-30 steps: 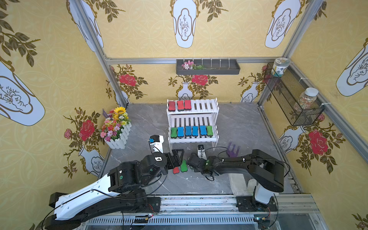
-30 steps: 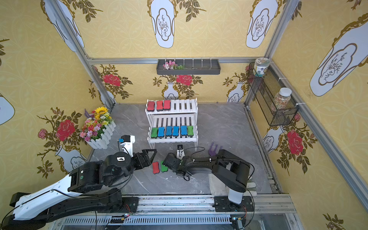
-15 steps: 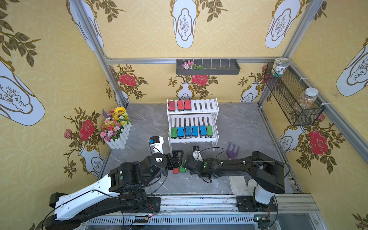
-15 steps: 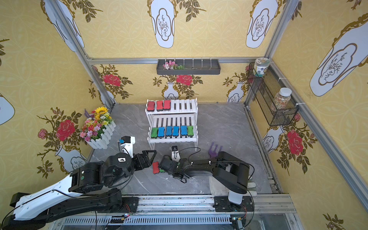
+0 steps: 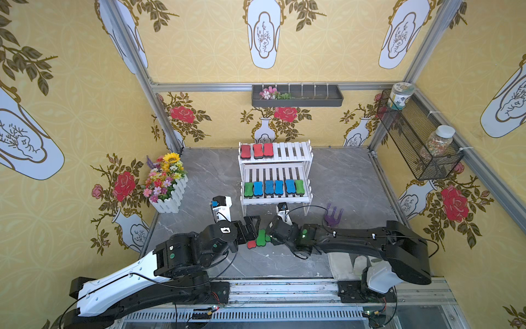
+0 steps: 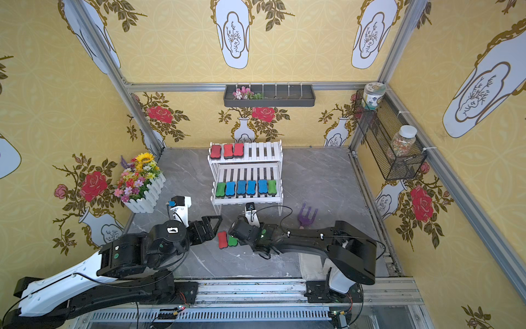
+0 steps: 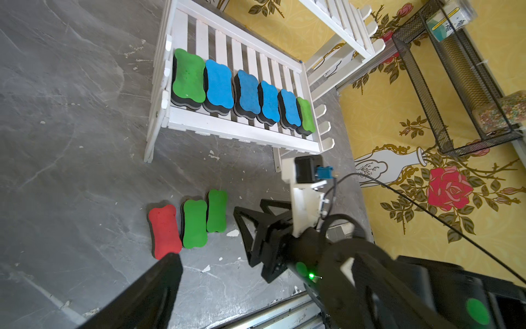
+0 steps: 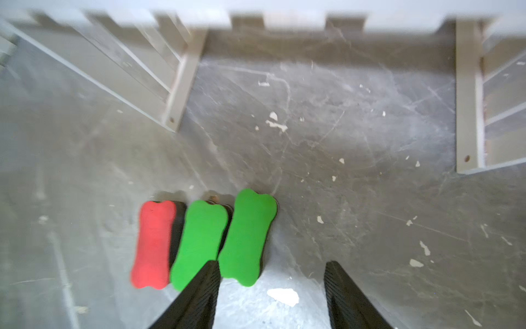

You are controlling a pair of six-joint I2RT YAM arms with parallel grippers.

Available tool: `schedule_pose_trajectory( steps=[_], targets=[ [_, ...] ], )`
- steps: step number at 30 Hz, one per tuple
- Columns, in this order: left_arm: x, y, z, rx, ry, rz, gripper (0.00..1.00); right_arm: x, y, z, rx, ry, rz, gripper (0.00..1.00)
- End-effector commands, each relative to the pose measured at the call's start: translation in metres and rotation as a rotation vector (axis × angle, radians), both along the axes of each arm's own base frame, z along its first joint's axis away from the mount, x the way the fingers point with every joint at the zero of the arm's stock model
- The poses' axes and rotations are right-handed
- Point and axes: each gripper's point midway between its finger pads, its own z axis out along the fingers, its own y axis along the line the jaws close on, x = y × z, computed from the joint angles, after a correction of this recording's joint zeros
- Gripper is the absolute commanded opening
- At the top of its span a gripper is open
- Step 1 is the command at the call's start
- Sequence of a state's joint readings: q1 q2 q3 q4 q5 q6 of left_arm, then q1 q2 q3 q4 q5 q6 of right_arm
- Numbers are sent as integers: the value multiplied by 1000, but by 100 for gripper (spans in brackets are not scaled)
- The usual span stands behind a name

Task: Remove the whiteboard erasers from the shelf
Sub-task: Place the whiteboard eraser at the center of the board, then pick up the whiteboard eraser from the shelf.

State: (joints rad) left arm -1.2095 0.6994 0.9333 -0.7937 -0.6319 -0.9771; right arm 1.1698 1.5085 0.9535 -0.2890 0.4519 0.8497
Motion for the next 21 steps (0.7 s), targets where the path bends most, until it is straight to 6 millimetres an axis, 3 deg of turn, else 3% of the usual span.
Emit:
schedule_pose_trajectory(
  steps=[1, 6, 12, 21],
  targets=[
    [1, 4, -3, 6, -11, 10, 100, 3, -7, 45, 44, -89, 22, 64],
    [4, -12, -24, 59, 5, -16, 100, 9, -14, 131, 79, -216, 66, 65],
    [5, -22, -55, 84, 39, -34, 99, 65, -15, 209, 59, -301, 17, 66],
    [-2, -24, -69, 37, 71, -73, 99, 162, -3, 240, 32, -393, -51, 75]
  ],
)
